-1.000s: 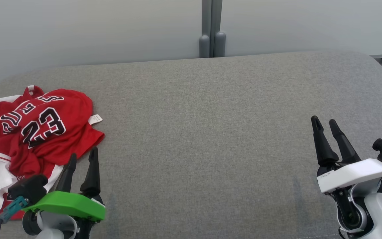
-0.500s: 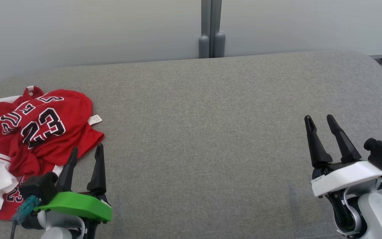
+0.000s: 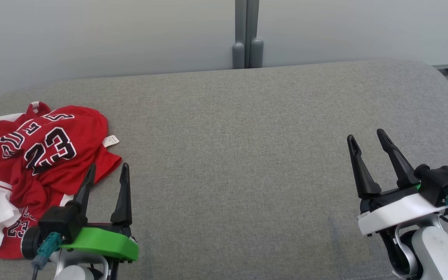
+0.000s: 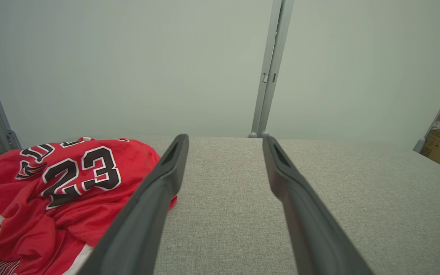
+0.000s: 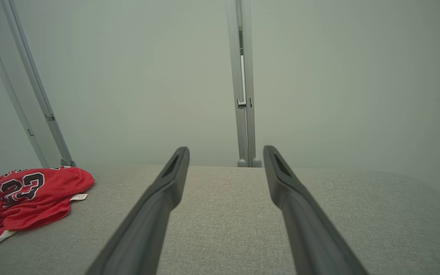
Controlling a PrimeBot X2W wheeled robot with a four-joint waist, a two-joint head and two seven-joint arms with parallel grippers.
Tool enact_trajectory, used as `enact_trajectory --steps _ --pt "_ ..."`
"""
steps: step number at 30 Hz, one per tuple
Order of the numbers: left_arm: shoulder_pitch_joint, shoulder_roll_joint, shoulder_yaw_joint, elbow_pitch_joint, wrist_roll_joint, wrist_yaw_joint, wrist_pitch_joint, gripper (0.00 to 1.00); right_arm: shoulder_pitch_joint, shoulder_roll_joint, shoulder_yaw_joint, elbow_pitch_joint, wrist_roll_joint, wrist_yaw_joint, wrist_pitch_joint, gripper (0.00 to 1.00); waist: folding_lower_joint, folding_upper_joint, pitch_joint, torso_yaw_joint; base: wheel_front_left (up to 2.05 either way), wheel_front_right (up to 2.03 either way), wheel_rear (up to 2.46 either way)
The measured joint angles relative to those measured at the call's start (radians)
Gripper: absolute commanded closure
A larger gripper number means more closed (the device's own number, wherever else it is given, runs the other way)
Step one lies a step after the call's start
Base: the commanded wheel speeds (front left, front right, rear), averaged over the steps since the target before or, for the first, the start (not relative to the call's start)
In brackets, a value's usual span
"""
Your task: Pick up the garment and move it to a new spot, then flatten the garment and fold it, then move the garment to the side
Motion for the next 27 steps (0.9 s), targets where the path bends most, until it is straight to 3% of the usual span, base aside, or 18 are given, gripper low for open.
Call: enact_trajectory --steps 6,27 --pt "0.000 0.005 -0.011 -0.017 0.053 0.009 -0.010 0.00 0.000 -0.009 0.012 -0.012 -0.053 -0.007 -0.012 0.00 0.0000 0.0000 0.000 -0.001 0.00 0.00 0.00" --pt "-0.001 0.002 -0.013 -0.016 0.059 0.010 -0.013 0.00 0.001 -0.007 -0.009 -0.015 -0.058 -0.008 -0.012 0.00 0.0000 0.0000 0.008 0.011 0.00 0.00 0.00"
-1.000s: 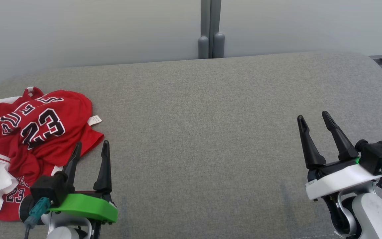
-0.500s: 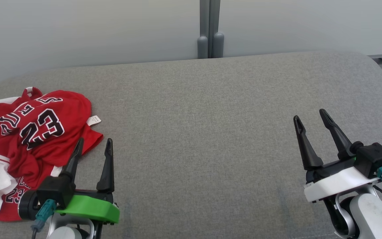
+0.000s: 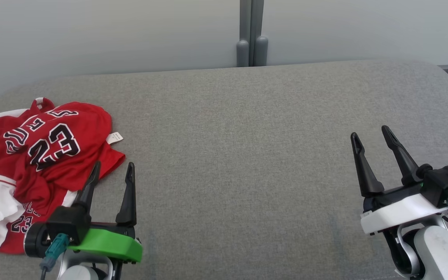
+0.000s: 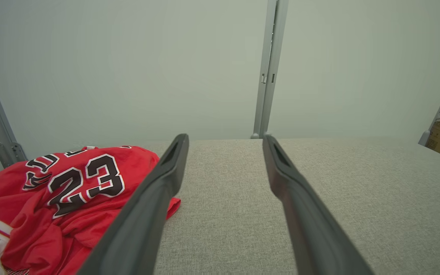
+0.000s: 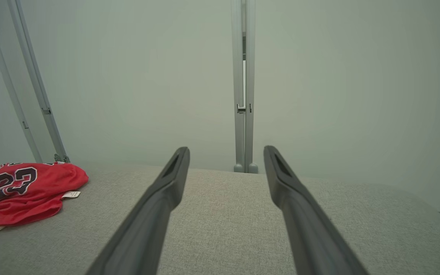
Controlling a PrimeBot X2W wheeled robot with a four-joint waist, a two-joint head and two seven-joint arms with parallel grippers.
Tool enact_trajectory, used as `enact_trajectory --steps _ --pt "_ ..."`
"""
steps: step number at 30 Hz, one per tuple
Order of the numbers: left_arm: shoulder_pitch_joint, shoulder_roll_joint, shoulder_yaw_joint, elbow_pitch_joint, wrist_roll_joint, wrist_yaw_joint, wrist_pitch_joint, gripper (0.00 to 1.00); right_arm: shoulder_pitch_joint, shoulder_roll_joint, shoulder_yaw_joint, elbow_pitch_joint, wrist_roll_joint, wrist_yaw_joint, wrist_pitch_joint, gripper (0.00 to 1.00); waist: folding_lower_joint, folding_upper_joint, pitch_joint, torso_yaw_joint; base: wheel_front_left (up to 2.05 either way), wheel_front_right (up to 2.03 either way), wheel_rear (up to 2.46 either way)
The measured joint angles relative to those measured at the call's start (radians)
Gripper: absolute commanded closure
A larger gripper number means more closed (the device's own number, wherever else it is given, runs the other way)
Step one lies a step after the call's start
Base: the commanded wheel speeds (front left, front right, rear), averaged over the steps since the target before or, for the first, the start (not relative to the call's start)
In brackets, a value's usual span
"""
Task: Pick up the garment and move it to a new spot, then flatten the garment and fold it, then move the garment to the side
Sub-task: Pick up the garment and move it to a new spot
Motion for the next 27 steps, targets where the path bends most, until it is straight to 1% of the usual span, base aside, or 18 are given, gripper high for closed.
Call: enact_trajectory --steps 10,13,16,23,27 --pt "-0.001 -0.008 -0.003 0.026 0.010 0.000 0.000 0.00 0.005 -0.001 0.003 0.000 0.000 0.002 0.000 0.00 0.0000 0.0000 -0.003 0.057 0.00 0.00 0.00" --pt "-0.006 -0.010 0.001 0.032 0.012 0.008 0.000 0.00 0.008 -0.001 0.006 0.002 0.000 0.003 0.000 0.00 0.0000 0.0000 -0.005 0.081 0.00 0.00 0.00" --pt "-0.011 -0.012 0.008 0.034 0.012 0.008 0.000 0.00 0.013 -0.001 0.007 0.003 0.000 0.003 0.000 0.00 0.0000 0.0000 -0.007 0.107 0.00 0.00 0.00" --pt "-0.011 -0.014 0.009 0.048 0.011 0.008 0.000 0.00 0.025 0.023 0.011 0.007 0.009 0.020 0.000 0.00 0.0000 0.0000 -0.016 0.176 0.00 0.00 0.00" --pt "-0.011 -0.014 0.016 0.053 0.016 0.008 0.000 0.00 0.028 0.023 0.012 0.016 0.009 0.021 0.000 0.00 0.0000 0.0000 -0.020 0.219 0.00 0.00 0.00"
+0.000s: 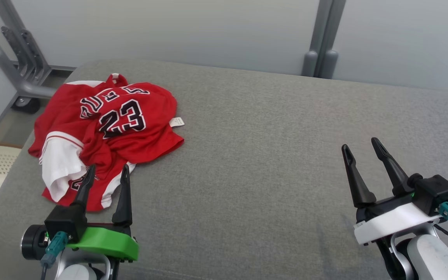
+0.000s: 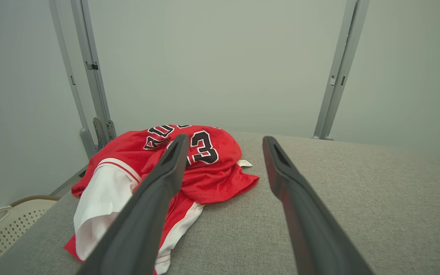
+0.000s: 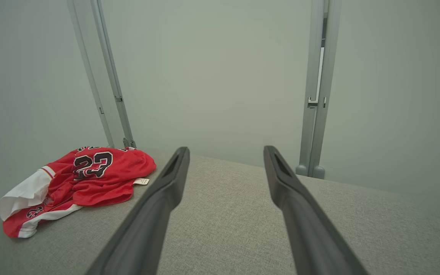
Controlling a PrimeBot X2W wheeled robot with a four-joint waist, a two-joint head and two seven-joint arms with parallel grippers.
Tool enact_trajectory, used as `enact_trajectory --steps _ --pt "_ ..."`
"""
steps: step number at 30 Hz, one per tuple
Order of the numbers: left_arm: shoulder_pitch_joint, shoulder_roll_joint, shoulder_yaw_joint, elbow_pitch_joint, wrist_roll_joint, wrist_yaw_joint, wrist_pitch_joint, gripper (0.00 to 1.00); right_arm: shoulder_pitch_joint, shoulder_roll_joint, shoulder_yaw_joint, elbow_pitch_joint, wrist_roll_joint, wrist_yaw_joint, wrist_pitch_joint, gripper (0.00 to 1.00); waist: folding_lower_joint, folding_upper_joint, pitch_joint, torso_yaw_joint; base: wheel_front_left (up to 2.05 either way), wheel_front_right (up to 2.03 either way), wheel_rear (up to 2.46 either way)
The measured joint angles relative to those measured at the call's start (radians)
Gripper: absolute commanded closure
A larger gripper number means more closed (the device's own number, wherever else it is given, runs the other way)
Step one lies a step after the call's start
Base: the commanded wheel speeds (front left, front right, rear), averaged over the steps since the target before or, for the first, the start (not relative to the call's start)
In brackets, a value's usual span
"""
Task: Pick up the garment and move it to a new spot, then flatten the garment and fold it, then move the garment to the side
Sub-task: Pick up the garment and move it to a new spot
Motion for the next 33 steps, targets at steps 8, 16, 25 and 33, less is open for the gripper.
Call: enact_trajectory --steps 8,16,25,33 --pt "0.000 0.000 0.007 0.007 0.007 0.001 0.005 0.00 0.003 0.003 0.002 0.002 0.000 0.004 0.000 0.00 0.0000 0.0000 -0.005 0.093 0.00 0.00 0.00" --pt "0.000 0.000 0.017 0.009 0.007 0.001 0.013 0.00 0.004 0.006 0.012 0.002 -0.002 0.012 0.000 0.00 0.0000 0.0000 -0.005 0.184 0.00 0.00 0.00" --pt "0.001 0.000 0.036 0.007 0.007 0.001 0.014 0.00 0.003 0.007 0.035 0.006 -0.014 0.027 0.000 0.00 0.0000 0.0000 0.006 0.268 0.00 0.00 0.00" --pt "0.001 -0.001 0.047 0.006 0.007 0.004 0.013 0.00 -0.002 0.011 0.051 0.023 -0.018 0.038 -0.001 0.00 0.0000 0.0000 0.012 0.278 0.00 0.00 0.00"
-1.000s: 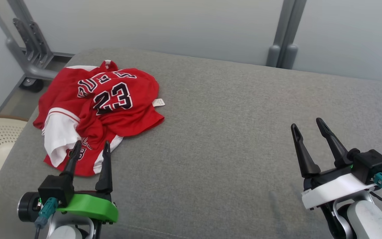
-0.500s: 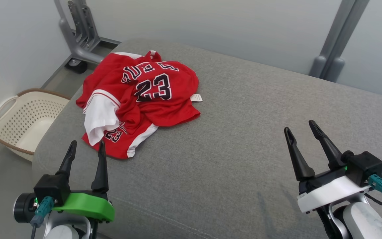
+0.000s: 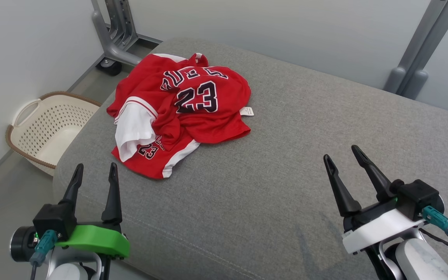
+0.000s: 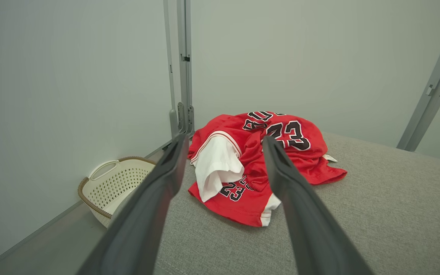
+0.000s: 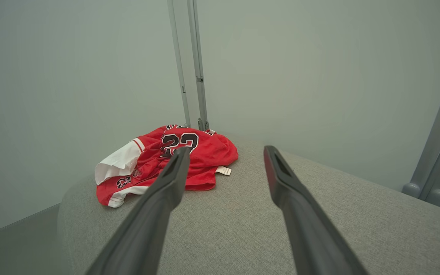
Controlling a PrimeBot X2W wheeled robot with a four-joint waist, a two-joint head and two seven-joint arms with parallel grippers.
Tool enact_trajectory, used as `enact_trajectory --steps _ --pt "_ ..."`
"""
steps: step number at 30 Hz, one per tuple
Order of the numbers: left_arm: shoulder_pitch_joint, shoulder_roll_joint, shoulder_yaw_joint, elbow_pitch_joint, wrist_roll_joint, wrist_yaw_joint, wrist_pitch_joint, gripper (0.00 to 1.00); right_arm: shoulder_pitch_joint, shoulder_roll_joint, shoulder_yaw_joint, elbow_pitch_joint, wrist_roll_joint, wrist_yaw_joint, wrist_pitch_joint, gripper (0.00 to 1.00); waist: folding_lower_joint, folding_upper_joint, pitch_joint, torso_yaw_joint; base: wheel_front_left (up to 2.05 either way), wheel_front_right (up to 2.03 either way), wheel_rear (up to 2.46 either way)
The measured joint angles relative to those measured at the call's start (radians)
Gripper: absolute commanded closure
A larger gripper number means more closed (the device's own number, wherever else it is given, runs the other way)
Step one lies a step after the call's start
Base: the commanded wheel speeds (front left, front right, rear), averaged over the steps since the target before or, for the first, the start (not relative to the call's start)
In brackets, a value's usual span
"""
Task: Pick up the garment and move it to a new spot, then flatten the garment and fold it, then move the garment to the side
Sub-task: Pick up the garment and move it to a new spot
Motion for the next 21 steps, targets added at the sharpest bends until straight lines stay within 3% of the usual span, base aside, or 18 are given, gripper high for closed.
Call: enact_trajectory --steps 12,21 --pt "-0.009 0.000 0.019 -0.033 -0.013 0.004 0.019 0.00 -0.020 0.004 0.013 -0.002 -0.018 0.009 0.000 0.00 0.0000 0.0000 0.020 -0.038 0.00 0.00 0.00" --pt "-0.126 0.004 0.038 -0.021 -0.043 -0.006 0.076 0.00 -0.053 -0.006 0.011 -0.029 -0.045 0.007 0.000 0.00 0.0000 0.0000 0.060 -0.085 0.00 0.00 0.00"
